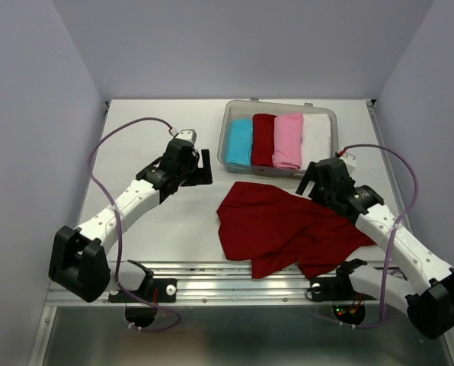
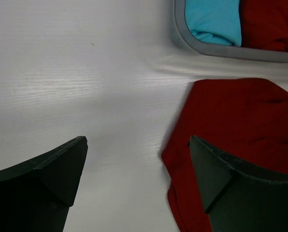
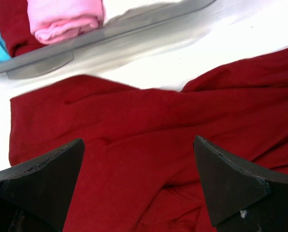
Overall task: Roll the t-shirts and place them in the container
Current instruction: Move the bin to the center of the board.
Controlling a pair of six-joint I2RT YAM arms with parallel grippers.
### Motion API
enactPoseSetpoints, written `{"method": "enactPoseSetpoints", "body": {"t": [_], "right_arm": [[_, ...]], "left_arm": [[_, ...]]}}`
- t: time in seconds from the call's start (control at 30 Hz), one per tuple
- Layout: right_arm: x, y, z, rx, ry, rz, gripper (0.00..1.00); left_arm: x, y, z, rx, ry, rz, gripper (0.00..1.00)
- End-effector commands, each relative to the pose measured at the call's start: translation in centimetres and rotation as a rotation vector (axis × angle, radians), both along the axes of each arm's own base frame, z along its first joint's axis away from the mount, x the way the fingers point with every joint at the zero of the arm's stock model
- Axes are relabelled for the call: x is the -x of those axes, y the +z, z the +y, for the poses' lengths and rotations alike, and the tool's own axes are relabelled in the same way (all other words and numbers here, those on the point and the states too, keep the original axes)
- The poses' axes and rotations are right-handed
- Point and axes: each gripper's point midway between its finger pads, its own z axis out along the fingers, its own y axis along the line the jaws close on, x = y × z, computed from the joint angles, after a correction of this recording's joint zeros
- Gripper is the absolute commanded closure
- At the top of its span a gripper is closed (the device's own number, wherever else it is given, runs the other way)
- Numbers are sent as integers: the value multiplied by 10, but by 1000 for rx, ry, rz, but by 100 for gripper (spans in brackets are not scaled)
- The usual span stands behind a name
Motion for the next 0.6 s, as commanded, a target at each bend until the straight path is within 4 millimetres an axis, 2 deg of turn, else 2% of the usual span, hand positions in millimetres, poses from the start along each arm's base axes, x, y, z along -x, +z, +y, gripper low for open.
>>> {"method": "enactPoseSetpoints", "body": {"t": [0.0,0.03,0.1,0.13,0.17,0.23,0.27,0.3,0.43,0.47,0.5,0.57], "right_arm": [[-26,33,-15,58,-77,-124,0],[-34,43,-28,61,-122,-141,0],[-46,44,-38,46,-123,-115,0],[-56,51,-61,40,-175,-123,0],[-62,46,-62,-3,-158,-101,0],[-74,46,-79,-25,-193,-103,0],[-81,50,-98,-34,-241,-107,0],[-88,40,-100,-69,-233,-73,0],[-117,37,-121,-178,-247,-93,0],[-124,39,-117,-208,-212,-102,0],[-132,30,-121,-210,-215,-81,0],[-143,25,-122,-203,-190,-75,0]], "left_arm": [[-28,38,-14,33,7,-59,3],[-32,36,-18,30,1,-49,3],[-41,45,-24,37,-8,-64,4],[-44,42,-25,30,-10,-56,4],[-46,44,-26,29,-12,-58,4],[-50,47,-30,34,-17,-60,4],[-50,48,-31,37,-18,-59,4],[-51,49,-31,38,-21,-62,4],[-49,47,-28,27,-15,-57,3],[-48,45,-27,20,-16,-53,3],[-46,44,-26,16,-19,-52,2],[-45,41,-24,6,-17,-48,2]]}}
